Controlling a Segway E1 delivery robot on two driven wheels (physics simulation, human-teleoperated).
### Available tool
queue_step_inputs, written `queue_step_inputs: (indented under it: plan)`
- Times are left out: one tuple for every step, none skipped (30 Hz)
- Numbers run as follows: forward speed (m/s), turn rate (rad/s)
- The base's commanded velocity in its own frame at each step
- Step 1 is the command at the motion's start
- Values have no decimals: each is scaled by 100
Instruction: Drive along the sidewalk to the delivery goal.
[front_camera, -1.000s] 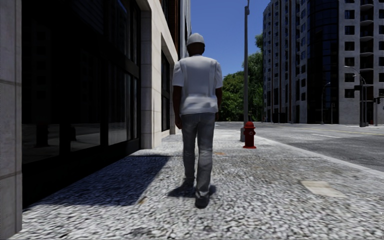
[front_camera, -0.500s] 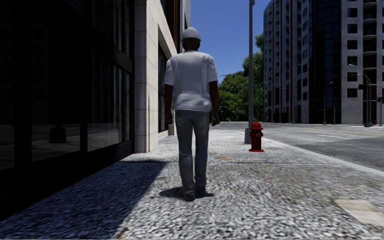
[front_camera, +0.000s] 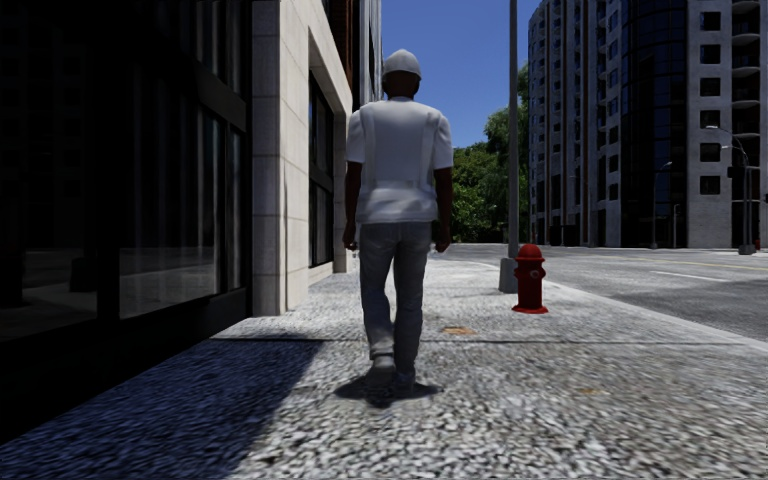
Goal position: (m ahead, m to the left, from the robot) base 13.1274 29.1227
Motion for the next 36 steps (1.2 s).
queue_step_inputs:
  plan:
    - [116,0]
    - [116,0]
    - [116,0]
    - [116,0]
    - [116,0]
    - [116,0]
    - [116,0]
    - [116,0]
    - [116,0]
    - [116,0]
    - [116,0]
    - [116,0]
    - [116,0]
    - [116,0]
    - [116,0]
    - [116,0]
    - [116,0]
    - [116,0]
    - [116,0]
    - [116,0]
    - [116,0]
    - [116,0]
    - [116,0]
    - [116,0]
    - [116,0]
    - [116,0]
    - [116,0]
    - [116,0]
    - [116,0]
    - [116,0]
    - [116,0]
    - [116,0]
    - [116,0]
    - [116,0]
    - [116,0]
    - [116,0]
